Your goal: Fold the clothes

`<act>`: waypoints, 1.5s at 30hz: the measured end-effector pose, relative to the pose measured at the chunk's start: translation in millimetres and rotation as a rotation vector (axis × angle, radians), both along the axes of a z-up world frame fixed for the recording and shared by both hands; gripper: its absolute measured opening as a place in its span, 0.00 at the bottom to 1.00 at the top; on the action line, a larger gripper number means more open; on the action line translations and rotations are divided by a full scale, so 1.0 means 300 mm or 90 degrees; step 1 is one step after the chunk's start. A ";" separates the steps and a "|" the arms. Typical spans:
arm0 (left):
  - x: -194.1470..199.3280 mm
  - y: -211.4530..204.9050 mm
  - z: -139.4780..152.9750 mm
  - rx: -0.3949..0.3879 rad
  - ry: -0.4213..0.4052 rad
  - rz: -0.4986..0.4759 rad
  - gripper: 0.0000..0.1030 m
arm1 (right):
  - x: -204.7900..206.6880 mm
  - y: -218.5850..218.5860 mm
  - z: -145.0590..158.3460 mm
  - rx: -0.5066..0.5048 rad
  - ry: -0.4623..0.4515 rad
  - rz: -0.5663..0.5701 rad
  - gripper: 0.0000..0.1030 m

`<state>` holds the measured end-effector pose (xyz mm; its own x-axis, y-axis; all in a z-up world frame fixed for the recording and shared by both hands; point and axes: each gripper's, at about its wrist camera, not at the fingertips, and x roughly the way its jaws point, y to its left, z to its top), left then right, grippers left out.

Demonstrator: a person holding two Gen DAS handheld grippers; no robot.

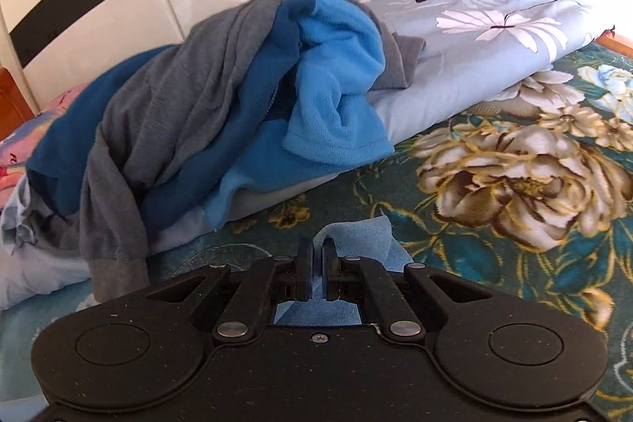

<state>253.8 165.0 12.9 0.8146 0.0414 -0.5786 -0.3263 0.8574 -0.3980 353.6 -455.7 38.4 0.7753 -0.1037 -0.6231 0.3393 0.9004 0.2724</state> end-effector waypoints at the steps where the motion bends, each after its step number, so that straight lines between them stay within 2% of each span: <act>1: 0.008 0.000 -0.009 0.002 0.005 -0.002 0.03 | 0.030 0.006 -0.023 -0.004 0.012 0.000 0.03; 4: -0.009 -0.005 -0.004 0.008 0.006 -0.007 0.04 | 0.091 0.017 -0.084 -0.011 0.045 -0.005 0.04; 7: -0.026 -0.009 0.002 0.014 0.007 -0.013 0.06 | 0.102 0.019 -0.114 -0.008 0.052 -0.011 0.05; 8: -0.031 -0.010 0.004 0.016 0.008 -0.015 0.07 | 0.099 0.018 -0.111 -0.003 0.050 -0.011 0.08; 10: -0.043 -0.013 0.008 0.020 0.009 -0.018 0.17 | 0.084 0.017 -0.095 0.004 0.045 -0.007 0.13; 11: -0.048 -0.015 0.009 0.022 0.009 -0.020 0.32 | 0.074 0.017 -0.082 0.006 0.042 -0.003 0.20; 12: -0.054 -0.016 0.011 0.024 0.010 -0.022 0.52 | 0.057 0.013 -0.062 0.014 0.034 0.003 0.28; 14: -0.065 -0.019 0.015 0.028 0.011 -0.026 0.67 | 0.009 0.007 -0.026 0.018 0.019 0.012 0.37; 16: -0.108 -0.022 0.032 0.046 0.004 -0.023 0.69 | -0.039 0.001 0.009 0.021 0.005 0.020 0.38; 18: -0.165 -0.016 0.040 0.055 0.004 -0.005 0.77 | -0.098 -0.010 0.023 0.018 0.000 0.013 0.41; 21: -0.238 0.017 0.001 0.021 0.032 0.037 0.77 | -0.155 -0.037 -0.018 0.042 0.016 -0.007 0.43; 24: -0.282 0.069 -0.055 -0.059 0.059 0.078 0.77 | -0.184 -0.063 -0.079 0.085 0.033 -0.036 0.43; 27: -0.296 0.100 -0.080 -0.132 0.034 0.092 0.77 | -0.179 -0.052 -0.117 0.134 0.025 -0.042 0.47; 32: -0.254 0.096 -0.104 -0.224 0.010 0.078 0.76 | -0.144 -0.014 -0.139 0.175 -0.011 -0.050 0.53; 34: -0.237 0.091 -0.118 -0.262 0.001 0.079 0.75 | -0.132 0.002 -0.142 0.171 -0.015 -0.058 0.50; 35: -0.232 0.088 -0.125 -0.277 -0.004 0.089 0.72 | -0.128 0.008 -0.142 0.169 -0.018 -0.060 0.43; 37: -0.225 0.090 -0.134 -0.292 -0.003 0.119 0.60 | -0.124 0.014 -0.140 0.163 -0.015 -0.063 0.24; 38: -0.223 0.092 -0.137 -0.295 -0.001 0.137 0.45 | -0.126 0.014 -0.138 0.165 -0.017 -0.061 0.10; 39: -0.222 0.095 -0.139 -0.297 0.001 0.150 0.36 | -0.129 0.013 -0.135 0.166 -0.020 -0.058 0.10; 42: -0.228 0.105 -0.134 -0.285 -0.003 0.166 0.23 | -0.159 0.023 -0.102 0.140 -0.034 -0.046 0.08; 45: -0.262 0.113 -0.095 -0.277 -0.025 0.152 0.20 | -0.226 0.022 -0.047 0.135 -0.060 -0.043 0.07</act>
